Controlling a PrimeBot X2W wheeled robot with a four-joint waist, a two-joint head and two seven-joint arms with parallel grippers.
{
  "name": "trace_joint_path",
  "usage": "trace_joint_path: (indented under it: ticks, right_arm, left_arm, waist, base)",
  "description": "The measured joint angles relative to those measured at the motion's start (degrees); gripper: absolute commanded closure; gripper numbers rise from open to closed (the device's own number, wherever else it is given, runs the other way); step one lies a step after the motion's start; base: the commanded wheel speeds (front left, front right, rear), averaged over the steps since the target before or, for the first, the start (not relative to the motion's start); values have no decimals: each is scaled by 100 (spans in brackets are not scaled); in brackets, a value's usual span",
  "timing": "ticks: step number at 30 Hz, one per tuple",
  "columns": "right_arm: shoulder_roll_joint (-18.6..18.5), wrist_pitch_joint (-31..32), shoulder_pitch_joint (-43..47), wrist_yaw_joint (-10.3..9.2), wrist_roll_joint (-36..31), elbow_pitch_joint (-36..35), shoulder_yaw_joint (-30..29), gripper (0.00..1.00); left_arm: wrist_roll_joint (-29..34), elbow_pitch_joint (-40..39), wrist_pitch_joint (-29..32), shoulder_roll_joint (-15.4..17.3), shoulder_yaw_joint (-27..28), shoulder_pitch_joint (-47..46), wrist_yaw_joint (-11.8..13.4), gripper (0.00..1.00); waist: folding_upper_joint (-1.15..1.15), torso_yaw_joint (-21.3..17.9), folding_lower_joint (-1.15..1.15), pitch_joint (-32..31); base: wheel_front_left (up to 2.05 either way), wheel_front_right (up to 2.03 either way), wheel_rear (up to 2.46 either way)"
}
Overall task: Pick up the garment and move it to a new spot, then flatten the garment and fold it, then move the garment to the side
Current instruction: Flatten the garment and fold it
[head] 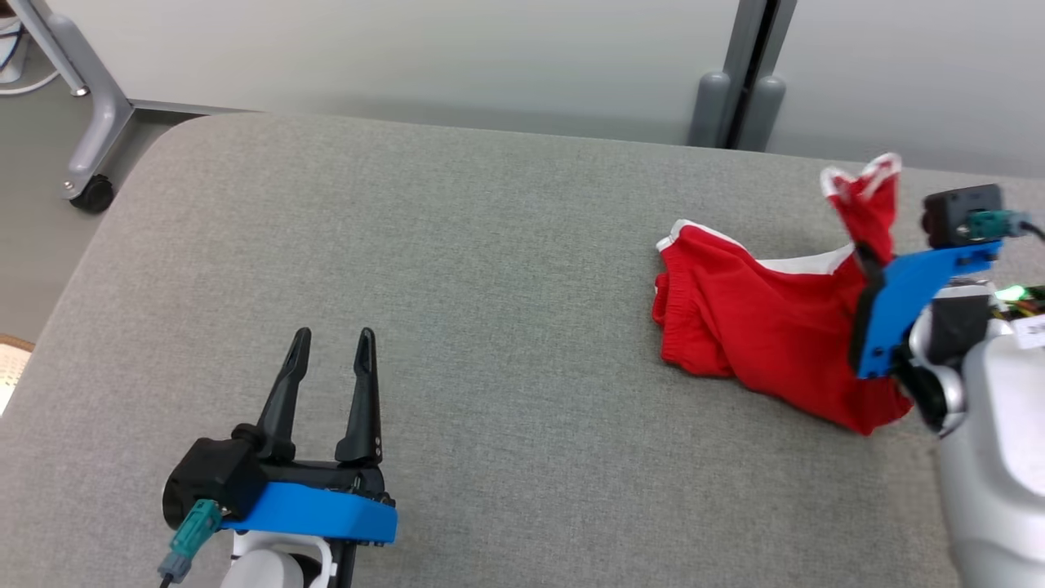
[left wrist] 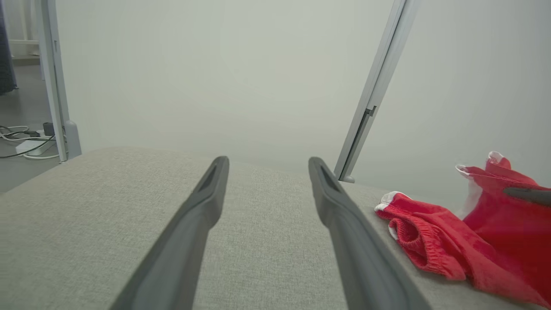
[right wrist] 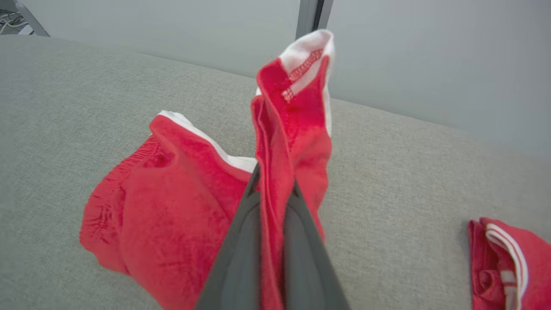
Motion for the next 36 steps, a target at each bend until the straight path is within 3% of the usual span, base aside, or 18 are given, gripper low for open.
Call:
trace_joint_path:
  ticks: [5, 12, 13, 15, 19, 22, 26, 31, 36]
  right_arm:
    - [601, 338, -153, 0, -332, 196, 114, 100]
    - [855, 355, -524, 0, -638, 1101, 109, 100]
    - [867, 308, -584, -1, -637, 1213, 111, 60]
    - [888, 219, -705, -1, -582, 1374, 179, 0]
    - [902, 104, -808, -1, 390, 1514, 682, 0]
    - [915, -12, -836, -1, 1156, 1212, 1104, 0]
    - [836, -207, -764, 0, 1423, 522, 1252, 0]
    - [186, -460, -211, -1, 1260, -226, 686, 0]
    - [-70, -960, 526, -1, 667, -511, -166, 0]
  left_arm:
    - [-2, -44, 0, 4, -26, -3, 0, 0]
    - [-79, 37, 1, 0, -136, -75, 0, 0]
    - [-104, 35, 0, 0, -149, -107, 0, 0]
    - [-111, 33, 0, 0, -144, -124, 0, 0]
    - [-154, 44, 0, -1, -110, -127, 0, 0]
    - [-157, 59, 0, -2, -33, -101, 0, 0]
    - [-151, 11, 0, -3, 112, -44, 0, 0]
    - [-100, -60, 0, -4, 197, 43, 0, 0]
    - [-97, -74, 0, -7, 171, 119, 0, 0]
  waist:
    - [0, 142, 0, 35]
    - [0, 502, 0, 136]
    - [0, 547, 0, 161]
    - [0, 608, 0, 220]
    - [0, 627, 1, 260]
    - [0, 545, 0, 200]
    - [0, 369, 0, 75]
    - [0, 135, 0, -95]
    - [0, 2, 0, -169]
  base:
    - [0, 0, 0]
    - [0, 0, 0]
    - [0, 0, 0]
    - [0, 0, 0]
    - [0, 0, 0]
    - [0, 0, 0]
    - [0, 0, 0]
    - [0, 0, 0]
    - [0, 0, 0]
